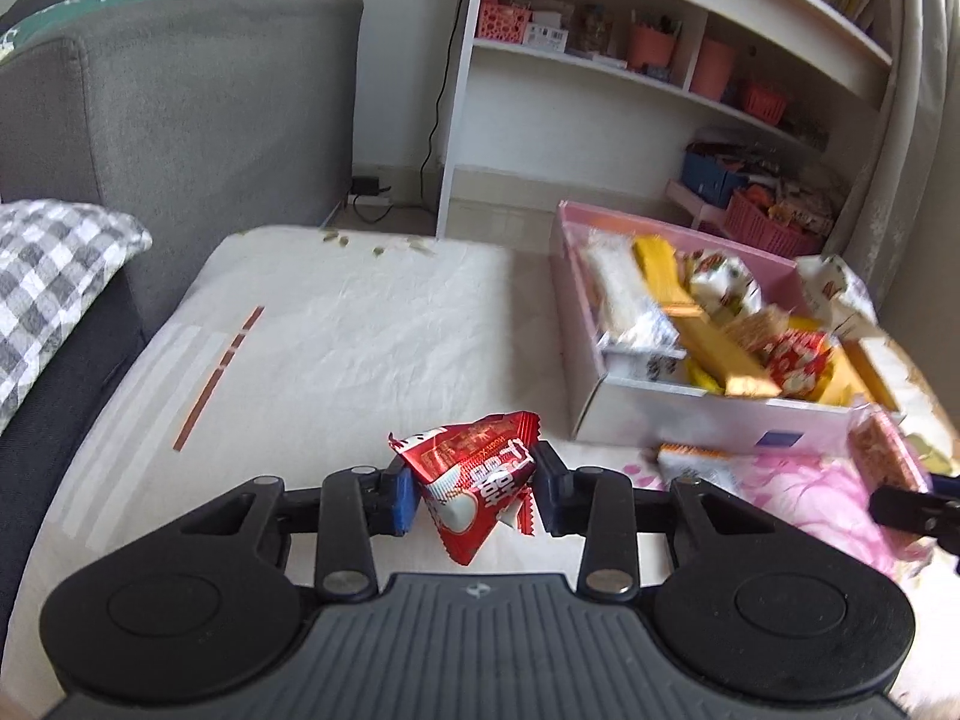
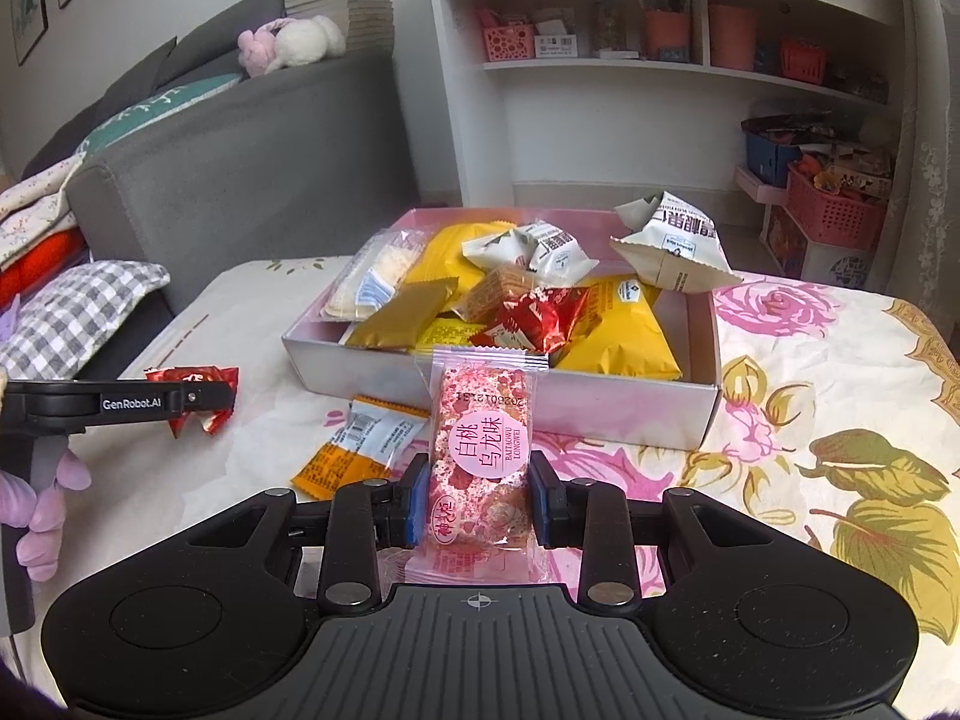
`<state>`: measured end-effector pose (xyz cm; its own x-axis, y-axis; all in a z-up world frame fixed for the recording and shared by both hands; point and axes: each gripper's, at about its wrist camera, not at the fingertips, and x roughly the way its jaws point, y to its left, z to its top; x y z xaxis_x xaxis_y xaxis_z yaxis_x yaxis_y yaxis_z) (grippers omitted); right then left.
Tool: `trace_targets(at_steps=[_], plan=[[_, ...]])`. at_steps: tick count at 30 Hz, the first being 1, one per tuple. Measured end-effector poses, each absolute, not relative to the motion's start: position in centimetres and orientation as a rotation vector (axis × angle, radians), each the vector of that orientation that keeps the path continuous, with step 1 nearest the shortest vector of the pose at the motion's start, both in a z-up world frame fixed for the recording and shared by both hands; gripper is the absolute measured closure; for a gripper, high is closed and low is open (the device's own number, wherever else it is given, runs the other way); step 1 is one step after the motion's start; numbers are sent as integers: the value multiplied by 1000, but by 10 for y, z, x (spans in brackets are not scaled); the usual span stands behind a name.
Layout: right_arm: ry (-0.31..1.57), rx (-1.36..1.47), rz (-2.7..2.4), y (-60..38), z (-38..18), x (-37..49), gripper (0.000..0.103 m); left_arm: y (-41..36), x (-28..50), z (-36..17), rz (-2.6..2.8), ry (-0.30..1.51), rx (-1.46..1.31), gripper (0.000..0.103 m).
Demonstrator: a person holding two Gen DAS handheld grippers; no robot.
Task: Organize snacks
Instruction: 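Carry the red packet into the box with the left tool while the right tool drops the pink bag in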
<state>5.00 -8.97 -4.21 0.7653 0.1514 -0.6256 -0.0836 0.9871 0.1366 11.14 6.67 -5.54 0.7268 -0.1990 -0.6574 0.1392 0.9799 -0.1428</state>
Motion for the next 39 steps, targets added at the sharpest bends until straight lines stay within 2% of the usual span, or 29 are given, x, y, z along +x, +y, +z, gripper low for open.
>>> trace_targets(at_steps=[14,22,29,35,39], plan=[[606,197,49,-112,-20,90,72,4,122,-19,-336,618,-69,68],[600,246,31,-122,-24,127,72,-36,151,-29,-382,597,-4,67],[563,314,55,-127,-20,140,71,-40,156,-41,-391,608,7,65],[561,330,55,-128,-22,142,67,-39,154,-40,-391,601,21,58],[554,340,57,-130,-19,139,63,-36,151,-36,-392,593,11,43]])
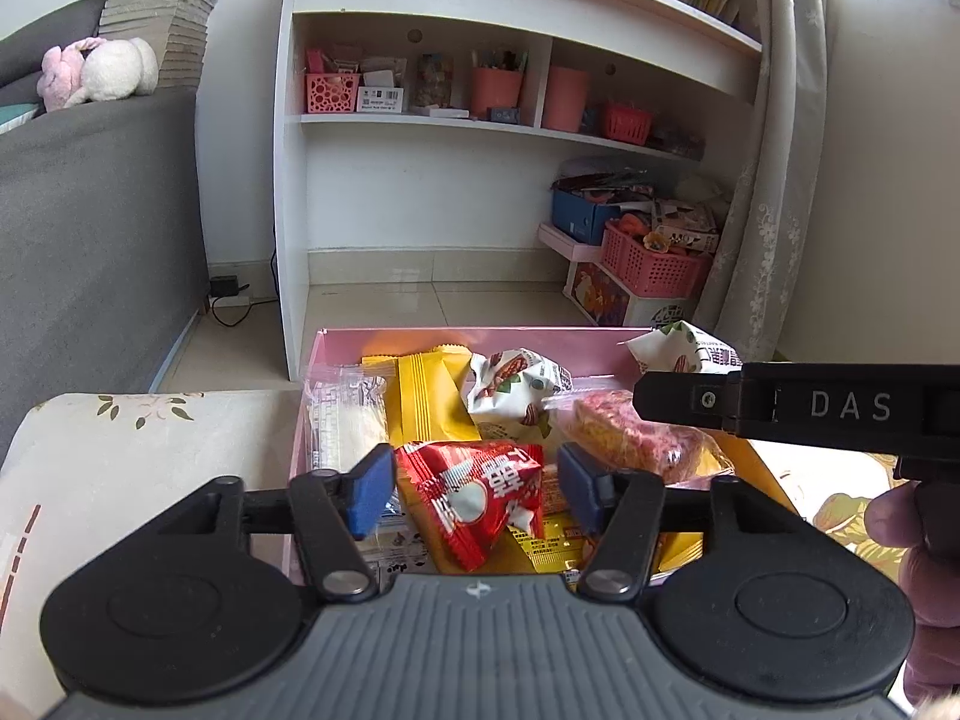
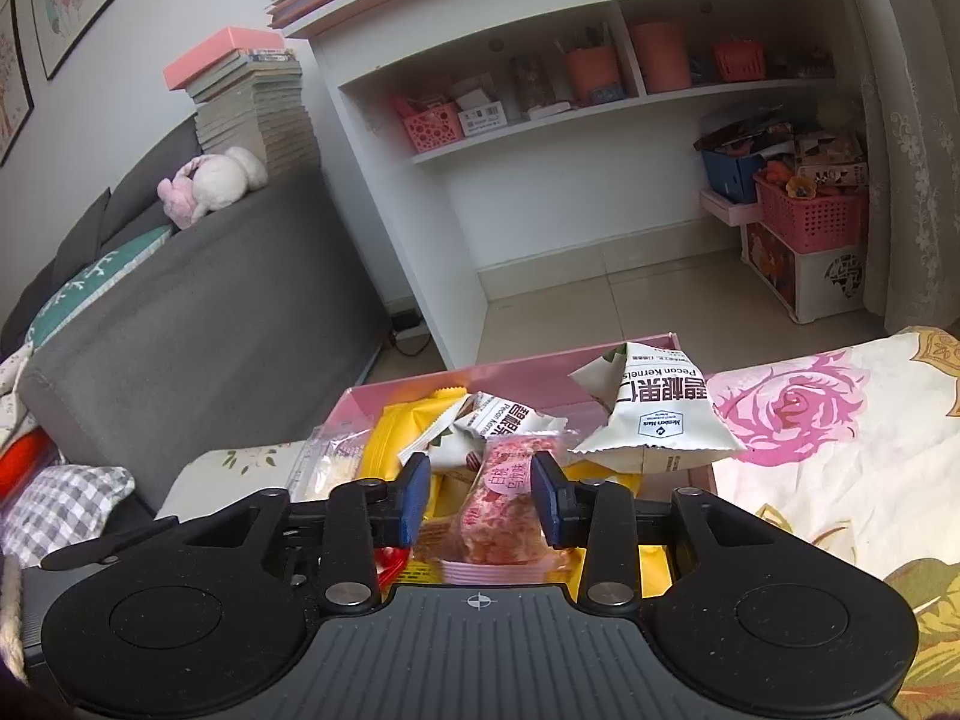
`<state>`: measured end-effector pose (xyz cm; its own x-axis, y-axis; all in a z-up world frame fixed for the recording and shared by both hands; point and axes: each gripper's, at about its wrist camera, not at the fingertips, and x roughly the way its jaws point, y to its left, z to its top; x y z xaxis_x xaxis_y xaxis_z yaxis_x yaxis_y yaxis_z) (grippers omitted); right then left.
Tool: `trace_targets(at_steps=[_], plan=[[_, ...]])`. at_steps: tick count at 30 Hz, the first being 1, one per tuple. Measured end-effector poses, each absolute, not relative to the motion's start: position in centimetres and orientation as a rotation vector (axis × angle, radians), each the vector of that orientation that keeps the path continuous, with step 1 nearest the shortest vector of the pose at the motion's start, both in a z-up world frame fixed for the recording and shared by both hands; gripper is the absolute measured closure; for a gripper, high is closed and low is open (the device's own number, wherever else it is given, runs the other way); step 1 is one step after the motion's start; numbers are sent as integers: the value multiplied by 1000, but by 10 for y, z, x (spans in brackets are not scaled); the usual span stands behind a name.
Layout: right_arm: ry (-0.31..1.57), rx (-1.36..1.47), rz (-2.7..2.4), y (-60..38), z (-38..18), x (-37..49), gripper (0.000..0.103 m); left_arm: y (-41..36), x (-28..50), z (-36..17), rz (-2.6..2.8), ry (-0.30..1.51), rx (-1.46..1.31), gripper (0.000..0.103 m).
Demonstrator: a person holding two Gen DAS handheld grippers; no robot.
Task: Organize snacks
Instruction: 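Carry the red packet into the box with the left tool while the right tool drops the pink bag in, then withdraw both open tools from the box toward the remaining loose packets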
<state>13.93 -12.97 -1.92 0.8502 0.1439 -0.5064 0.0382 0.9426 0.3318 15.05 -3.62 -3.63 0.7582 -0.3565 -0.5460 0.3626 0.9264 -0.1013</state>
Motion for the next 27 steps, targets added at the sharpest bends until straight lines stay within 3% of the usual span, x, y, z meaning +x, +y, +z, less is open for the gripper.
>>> trace_targets(at_steps=[8,21,27], plan=[[551,331,88,-122,-10,130,50,-36,146,-29,-383,604,22,27],[545,326,90,-117,11,94,21,-13,113,-10,-389,634,35,7],[567,302,60,-120,10,70,15,-3,95,-3,-370,642,48,0]])
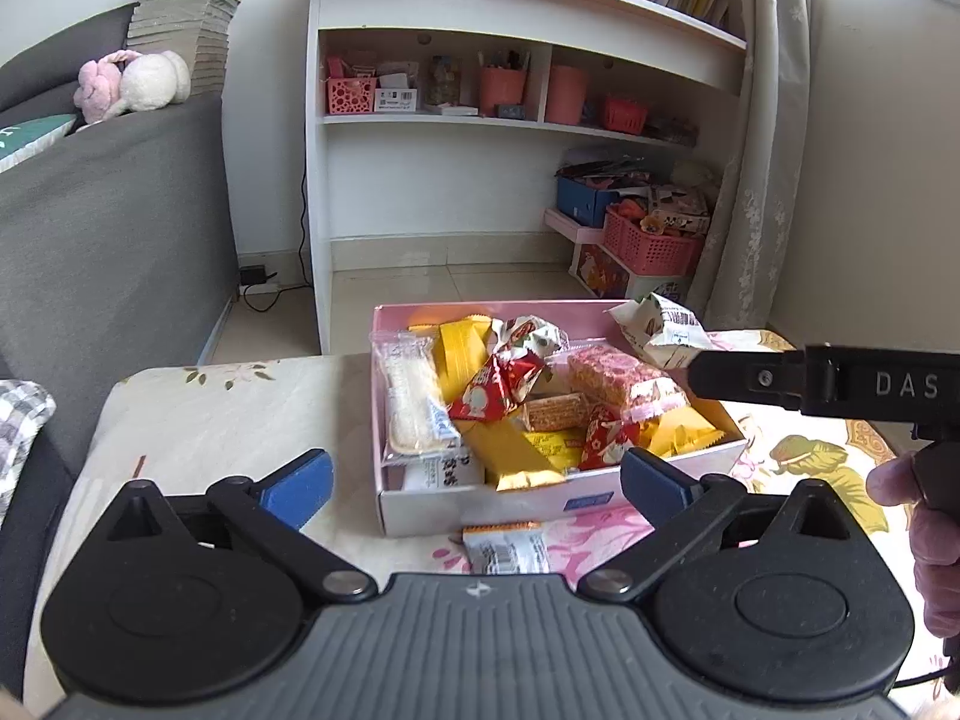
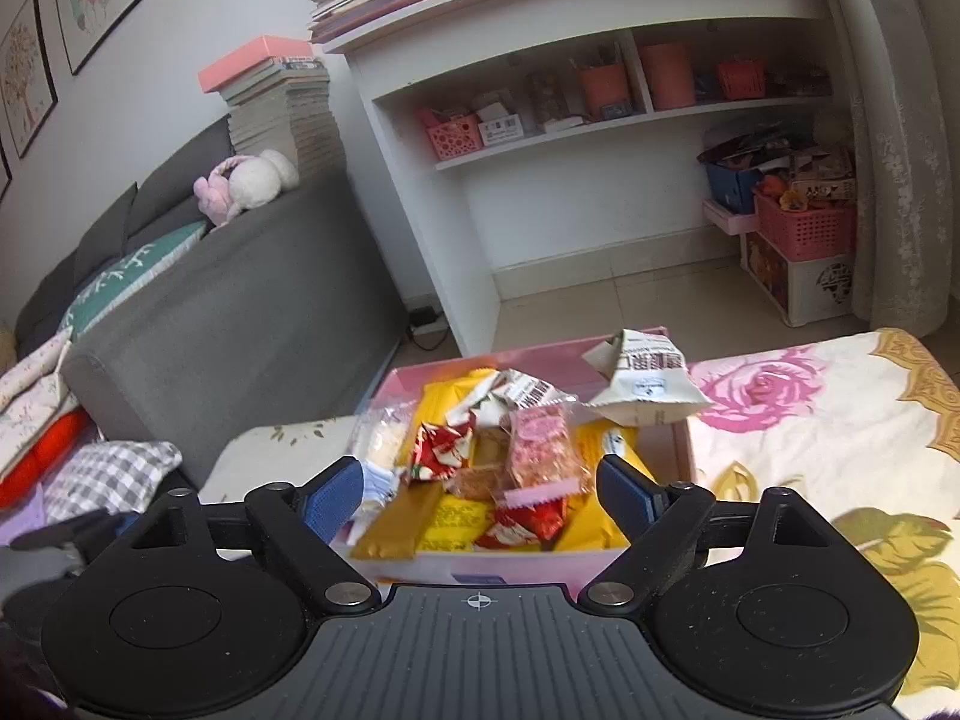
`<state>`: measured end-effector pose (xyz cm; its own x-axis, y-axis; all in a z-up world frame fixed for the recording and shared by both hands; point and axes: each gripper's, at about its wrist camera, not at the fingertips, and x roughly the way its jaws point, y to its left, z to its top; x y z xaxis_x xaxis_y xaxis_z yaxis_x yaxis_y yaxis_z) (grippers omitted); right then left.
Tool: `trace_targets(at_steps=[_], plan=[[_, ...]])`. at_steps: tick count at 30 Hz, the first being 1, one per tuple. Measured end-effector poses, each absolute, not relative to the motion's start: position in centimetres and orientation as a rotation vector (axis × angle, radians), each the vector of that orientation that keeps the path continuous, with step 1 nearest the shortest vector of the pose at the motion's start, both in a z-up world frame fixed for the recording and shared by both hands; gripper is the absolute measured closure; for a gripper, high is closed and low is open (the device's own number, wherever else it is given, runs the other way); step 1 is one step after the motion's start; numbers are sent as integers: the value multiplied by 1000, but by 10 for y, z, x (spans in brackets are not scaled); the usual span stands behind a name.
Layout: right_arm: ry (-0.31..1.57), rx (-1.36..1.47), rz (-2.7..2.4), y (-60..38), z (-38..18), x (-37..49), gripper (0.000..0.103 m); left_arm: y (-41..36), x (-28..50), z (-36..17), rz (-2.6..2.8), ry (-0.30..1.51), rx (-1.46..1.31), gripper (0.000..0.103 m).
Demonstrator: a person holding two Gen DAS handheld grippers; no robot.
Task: Organize snacks
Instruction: 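Withdraw both open tools from the box toward the remaining loose packets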
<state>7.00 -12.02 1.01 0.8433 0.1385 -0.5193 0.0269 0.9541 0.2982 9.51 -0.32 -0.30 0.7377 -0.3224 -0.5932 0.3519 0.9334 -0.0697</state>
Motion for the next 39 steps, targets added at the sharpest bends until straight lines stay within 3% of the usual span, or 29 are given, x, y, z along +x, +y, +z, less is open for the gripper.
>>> trace_targets(at_steps=[7,39], plan=[[589,259,27,-121,-3,46,8,12,76,-16,-344,677,24,0],[733,-167,244,-21,-88,18,8,57,60,-67,-275,849,55,0]])
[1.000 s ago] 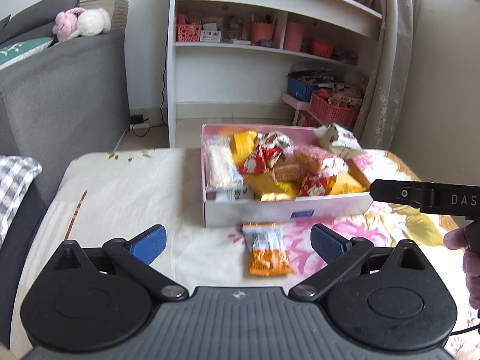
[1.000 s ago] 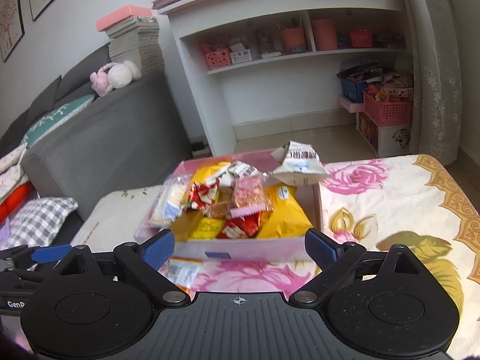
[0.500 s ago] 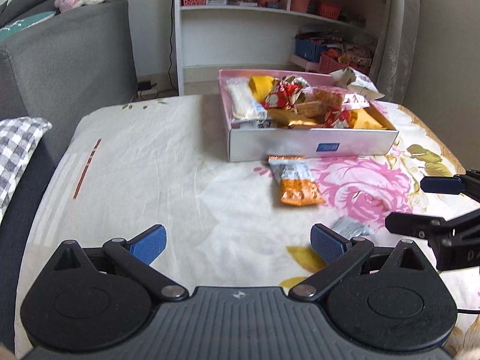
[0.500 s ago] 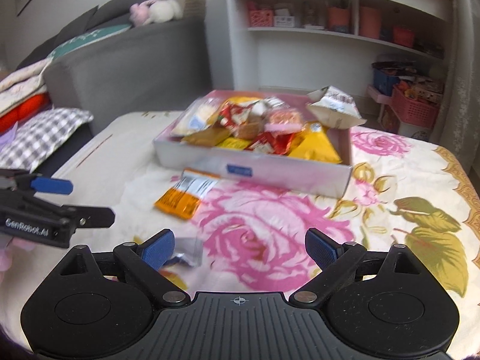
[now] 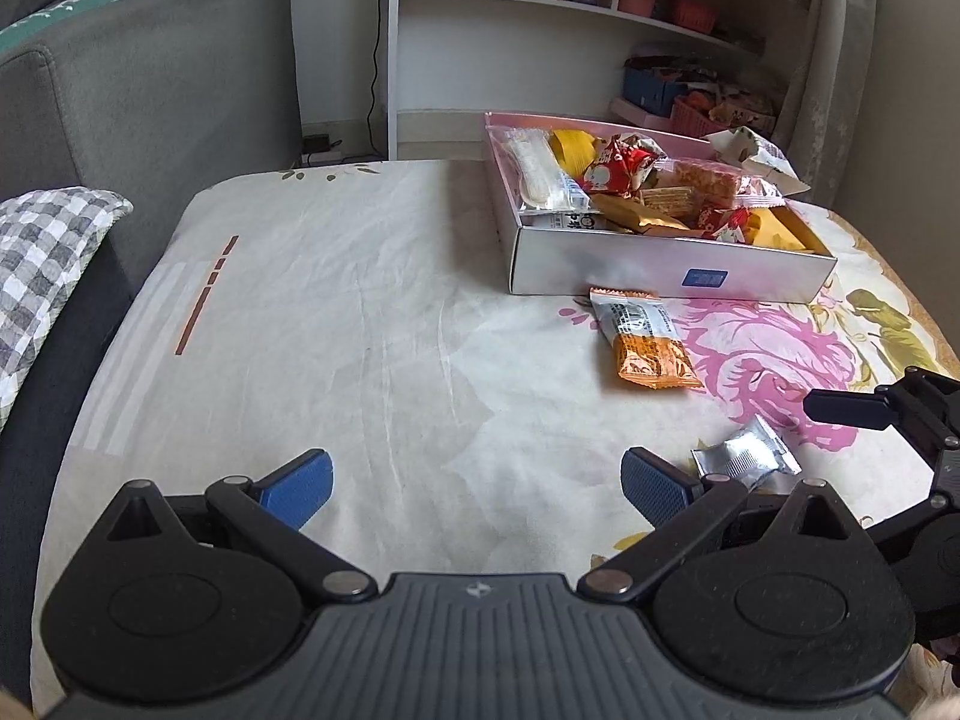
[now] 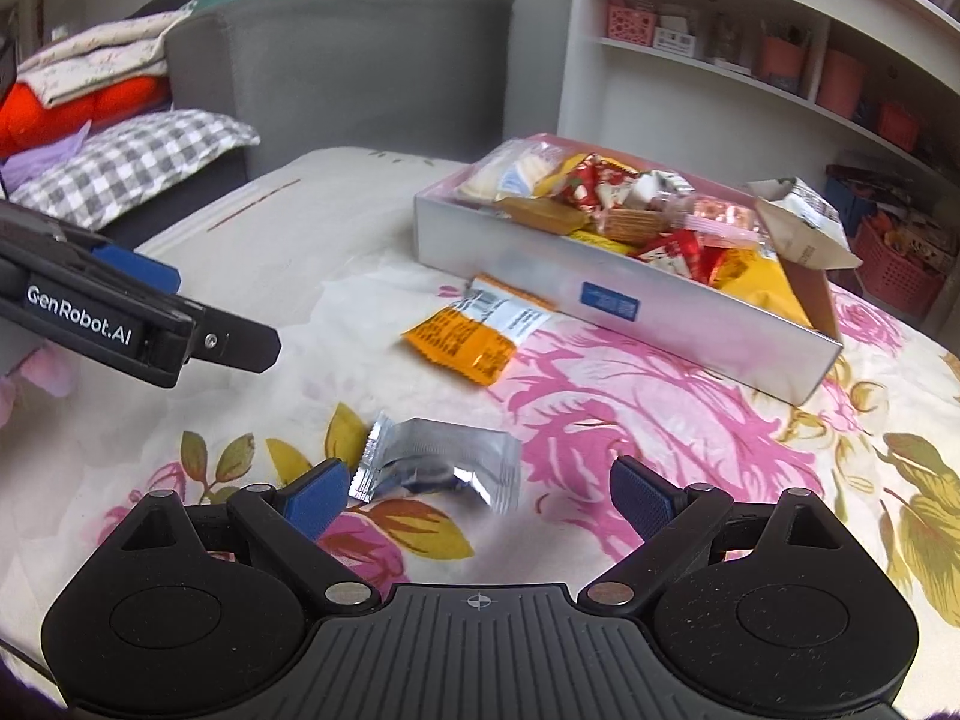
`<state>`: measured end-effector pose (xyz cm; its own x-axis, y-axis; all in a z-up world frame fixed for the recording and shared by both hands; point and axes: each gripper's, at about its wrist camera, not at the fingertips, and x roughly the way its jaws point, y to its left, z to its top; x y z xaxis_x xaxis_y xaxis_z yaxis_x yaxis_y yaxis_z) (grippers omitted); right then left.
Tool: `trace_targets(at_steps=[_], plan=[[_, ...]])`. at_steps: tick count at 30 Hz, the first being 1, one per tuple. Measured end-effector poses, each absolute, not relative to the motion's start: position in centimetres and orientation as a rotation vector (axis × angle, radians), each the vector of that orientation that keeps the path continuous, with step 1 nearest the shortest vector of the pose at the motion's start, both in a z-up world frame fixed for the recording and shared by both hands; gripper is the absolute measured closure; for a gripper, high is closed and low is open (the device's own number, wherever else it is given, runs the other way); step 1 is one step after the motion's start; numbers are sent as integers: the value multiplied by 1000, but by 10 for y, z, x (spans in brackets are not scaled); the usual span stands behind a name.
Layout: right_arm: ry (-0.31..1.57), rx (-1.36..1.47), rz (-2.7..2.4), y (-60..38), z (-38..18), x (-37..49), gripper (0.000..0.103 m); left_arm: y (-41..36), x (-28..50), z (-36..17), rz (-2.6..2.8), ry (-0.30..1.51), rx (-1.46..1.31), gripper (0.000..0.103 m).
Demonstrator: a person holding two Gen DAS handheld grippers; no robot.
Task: Organize snacks
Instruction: 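Withdraw both open tools from the box toward the remaining loose packets, then grasp the orange-and-white packet with the left tool while the right tool grasps the silver packet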
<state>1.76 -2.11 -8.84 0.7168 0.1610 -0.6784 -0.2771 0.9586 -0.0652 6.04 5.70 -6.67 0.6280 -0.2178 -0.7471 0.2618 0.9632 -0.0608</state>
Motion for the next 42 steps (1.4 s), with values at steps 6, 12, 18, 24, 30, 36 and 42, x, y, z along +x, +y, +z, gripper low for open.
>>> trace_targets(at_steps=[6,12,18,24,30,36,42], plan=[[721,-175,241,-16,-94,22,11,51,63,-72,-286,851,80,0],[703,-173,260,-16,-90,25,45,40,67,-76,-301,842,96,0],[701,-177,261,-24,-85,26,63,28,74,-76,-313,823,60,1],[685,-176,210,-44,-78,25,63,8,84,-77,-331,799,42,6],[694,-156,159,-69,-76,28,62,-13,94,-83,-345,804,39,20],[717,-130,137,-88,-82,32,57,-30,96,-88,-343,788,96,29],[732,-116,135,-96,-85,36,39,-35,96,-88,-328,770,134,46]])
